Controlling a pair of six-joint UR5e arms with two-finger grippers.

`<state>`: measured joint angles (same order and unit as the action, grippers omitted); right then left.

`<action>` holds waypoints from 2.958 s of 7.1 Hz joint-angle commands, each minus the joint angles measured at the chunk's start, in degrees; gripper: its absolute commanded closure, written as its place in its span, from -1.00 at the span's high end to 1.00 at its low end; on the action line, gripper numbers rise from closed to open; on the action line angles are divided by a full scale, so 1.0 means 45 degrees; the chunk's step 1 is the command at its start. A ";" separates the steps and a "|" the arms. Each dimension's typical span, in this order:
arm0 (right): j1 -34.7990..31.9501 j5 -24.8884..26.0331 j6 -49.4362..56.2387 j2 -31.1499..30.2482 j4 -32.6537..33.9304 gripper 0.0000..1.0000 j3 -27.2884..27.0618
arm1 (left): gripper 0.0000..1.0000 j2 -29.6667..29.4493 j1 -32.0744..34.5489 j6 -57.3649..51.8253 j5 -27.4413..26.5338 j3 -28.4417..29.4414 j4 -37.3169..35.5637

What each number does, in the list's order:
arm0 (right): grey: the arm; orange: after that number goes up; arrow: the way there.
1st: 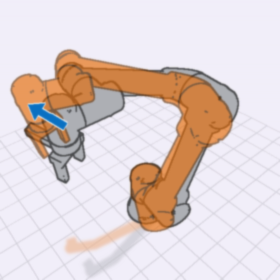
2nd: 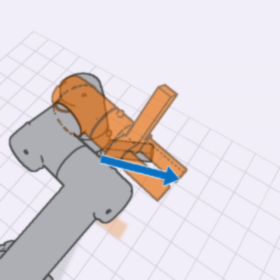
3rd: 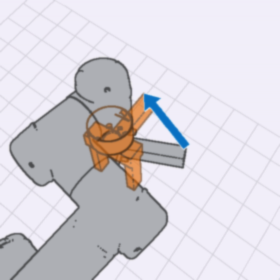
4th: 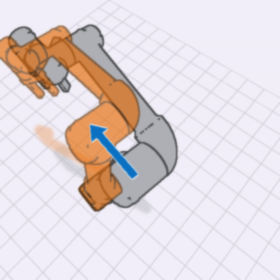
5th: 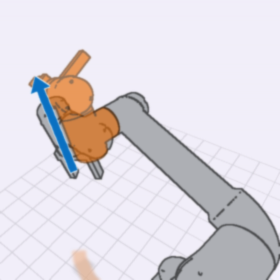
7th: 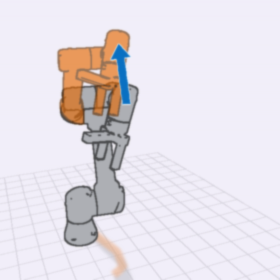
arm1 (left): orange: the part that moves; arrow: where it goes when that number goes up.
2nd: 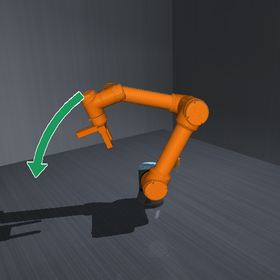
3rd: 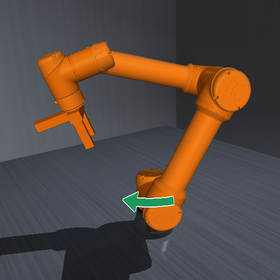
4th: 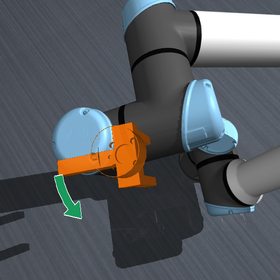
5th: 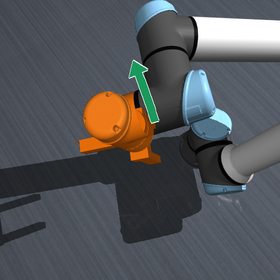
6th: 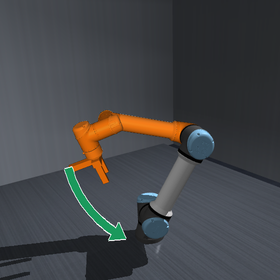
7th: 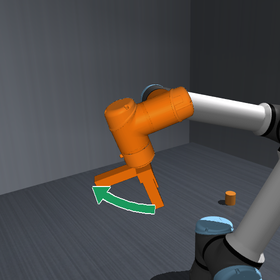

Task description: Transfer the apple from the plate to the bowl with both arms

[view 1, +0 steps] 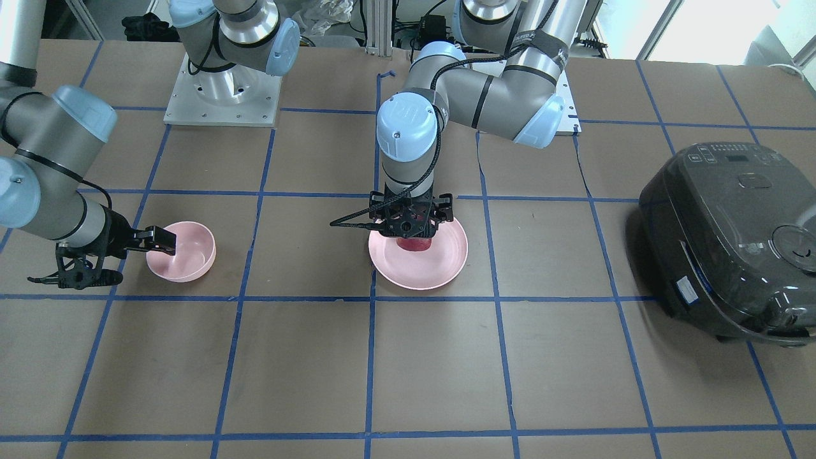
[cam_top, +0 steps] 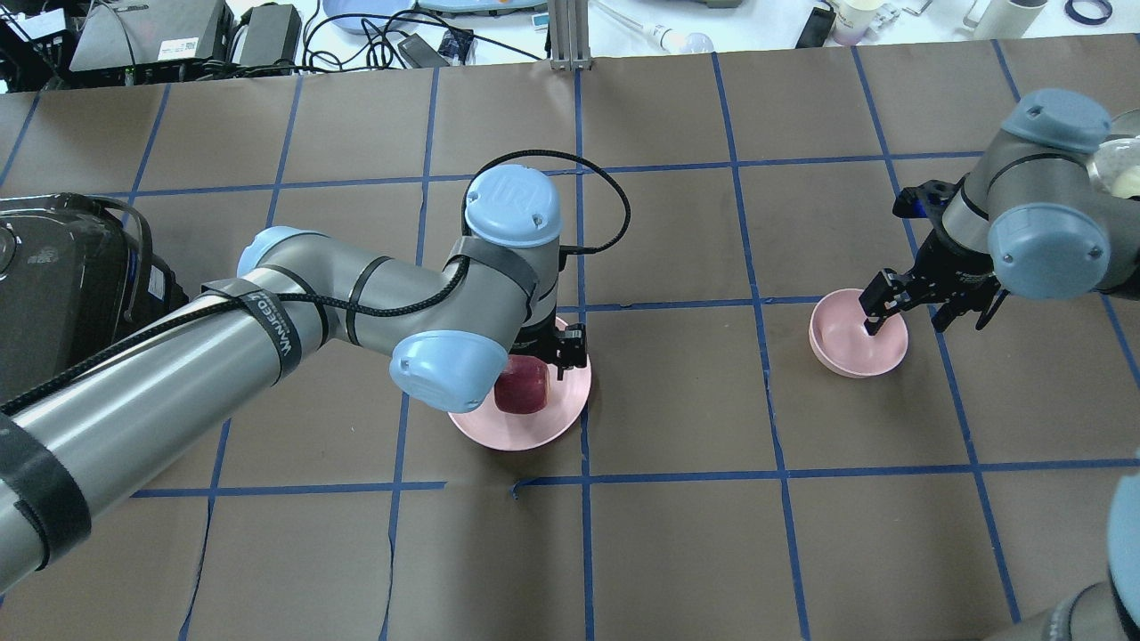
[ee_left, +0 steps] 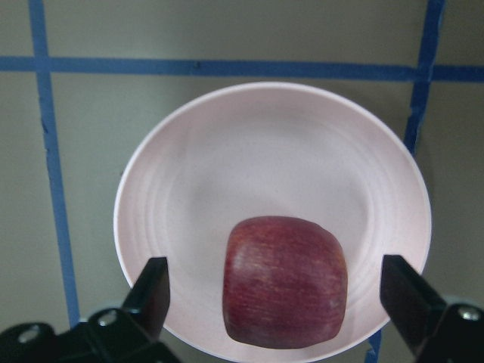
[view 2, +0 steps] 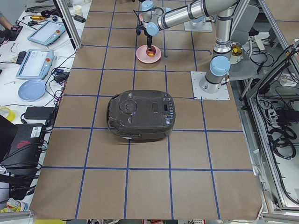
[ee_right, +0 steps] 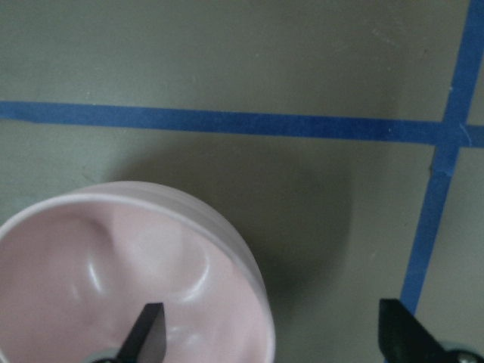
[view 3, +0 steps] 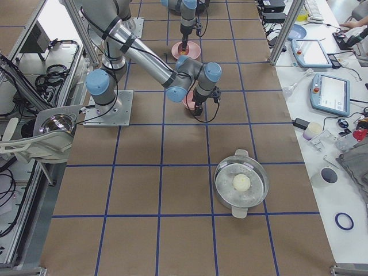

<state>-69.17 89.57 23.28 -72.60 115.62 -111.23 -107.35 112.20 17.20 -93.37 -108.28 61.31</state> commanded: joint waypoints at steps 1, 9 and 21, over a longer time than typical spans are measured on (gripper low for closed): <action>0.0000 -0.0101 -0.0563 0.0157 0.0069 -0.59 -0.0008 | 1.00 -0.0205 0.0007 -0.0346 -0.0052 -0.0583 -0.0884; -0.1983 -0.1721 -0.3739 -0.0722 -0.3155 -1.00 0.1652 | -1.00 0.0632 -0.1611 -0.0737 0.0084 0.1455 0.0523; -0.4611 -0.1469 -0.5408 -0.1227 -0.0292 1.00 0.0979 | -1.00 0.0107 0.0370 0.5048 0.1391 0.2226 0.0523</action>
<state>-90.67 82.41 -1.13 -76.84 118.24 -110.88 -105.94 110.10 32.29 -88.20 -98.53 66.05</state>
